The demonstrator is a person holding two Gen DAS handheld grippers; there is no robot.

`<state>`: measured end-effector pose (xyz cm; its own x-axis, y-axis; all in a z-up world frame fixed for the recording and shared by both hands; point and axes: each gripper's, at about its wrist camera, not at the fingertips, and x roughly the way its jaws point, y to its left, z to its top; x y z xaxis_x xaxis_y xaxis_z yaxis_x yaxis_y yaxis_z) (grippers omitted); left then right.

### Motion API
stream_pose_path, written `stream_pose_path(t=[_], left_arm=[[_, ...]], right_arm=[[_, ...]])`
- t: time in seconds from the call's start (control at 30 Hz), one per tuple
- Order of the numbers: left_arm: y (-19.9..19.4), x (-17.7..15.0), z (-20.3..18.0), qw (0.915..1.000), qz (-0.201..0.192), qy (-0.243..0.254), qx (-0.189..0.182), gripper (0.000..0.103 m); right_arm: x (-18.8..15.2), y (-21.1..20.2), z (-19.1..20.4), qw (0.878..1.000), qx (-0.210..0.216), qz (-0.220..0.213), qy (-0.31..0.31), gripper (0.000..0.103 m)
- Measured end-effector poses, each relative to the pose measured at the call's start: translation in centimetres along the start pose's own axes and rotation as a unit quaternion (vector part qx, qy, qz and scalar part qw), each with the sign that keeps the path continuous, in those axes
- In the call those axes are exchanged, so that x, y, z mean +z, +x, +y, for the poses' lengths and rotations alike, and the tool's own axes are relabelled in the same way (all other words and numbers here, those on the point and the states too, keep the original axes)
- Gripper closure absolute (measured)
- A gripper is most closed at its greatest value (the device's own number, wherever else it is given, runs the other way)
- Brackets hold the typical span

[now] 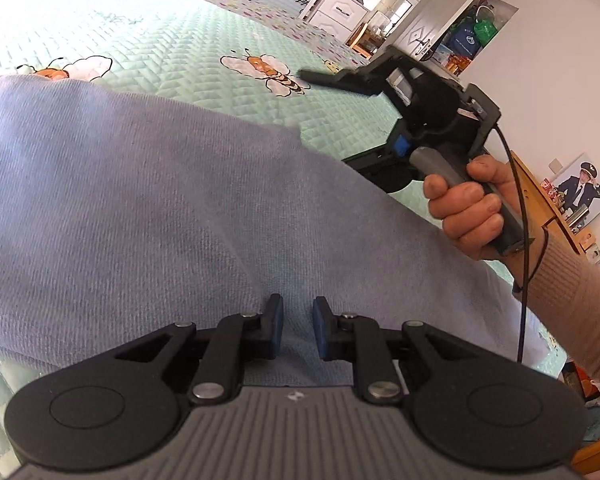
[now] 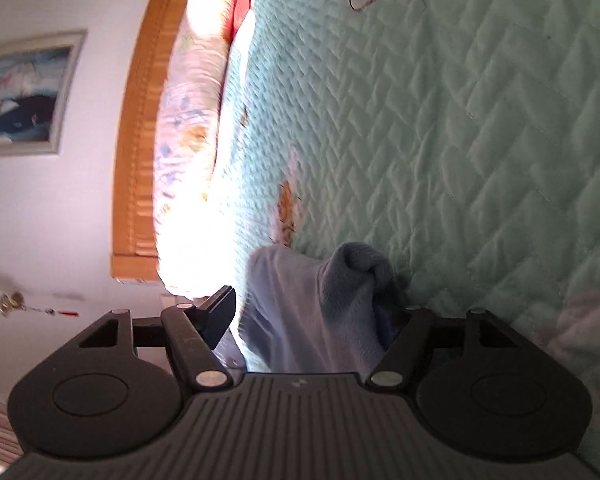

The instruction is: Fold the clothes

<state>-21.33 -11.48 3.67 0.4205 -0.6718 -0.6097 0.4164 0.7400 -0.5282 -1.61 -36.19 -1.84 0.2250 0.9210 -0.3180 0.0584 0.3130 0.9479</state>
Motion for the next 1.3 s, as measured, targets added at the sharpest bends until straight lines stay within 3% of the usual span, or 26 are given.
stream_pose_path(t=[0.43,0.7,0.97,1.1,1.17,1.23,1.3], left_arm=[[0.1,0.1,0.4,0.9999,0.0,-0.012,-0.008,0.084],[0.5,0.2,0.3,0.9999,-0.001,-0.013,-0.01,0.084],[0.6,0.1,-0.1,0.9998,-0.001,-0.015,-0.011,0.084],[0.7,0.0,0.1,0.9997,-0.005,-0.02,-0.013,0.085],[0.7,-0.1,0.2,0.9996,-0.005,-0.026,-0.013,0.086],[0.6,0.0,0.4,0.9995,-0.006,-0.028,-0.013,0.086],[0.5,0.0,0.9,0.9991,-0.007,-0.038,-0.017,0.086]], right_arm=[[-1.1,-3.8,1.2,0.999,0.023,-0.043,-0.012,0.032],[-1.4,-1.7,1.5,0.999,0.022,0.017,-0.015,0.032],[-1.1,0.7,2.5,1.0,0.02,0.021,-0.004,0.032],[-1.9,0.4,2.3,0.998,0.008,-0.058,0.023,0.031],[-1.9,-0.5,1.0,0.993,0.017,-0.106,0.04,0.036],[-2.4,-0.4,-0.3,0.989,0.026,-0.126,0.066,0.039],[-2.7,-0.2,0.2,0.992,0.025,-0.115,0.033,0.039]])
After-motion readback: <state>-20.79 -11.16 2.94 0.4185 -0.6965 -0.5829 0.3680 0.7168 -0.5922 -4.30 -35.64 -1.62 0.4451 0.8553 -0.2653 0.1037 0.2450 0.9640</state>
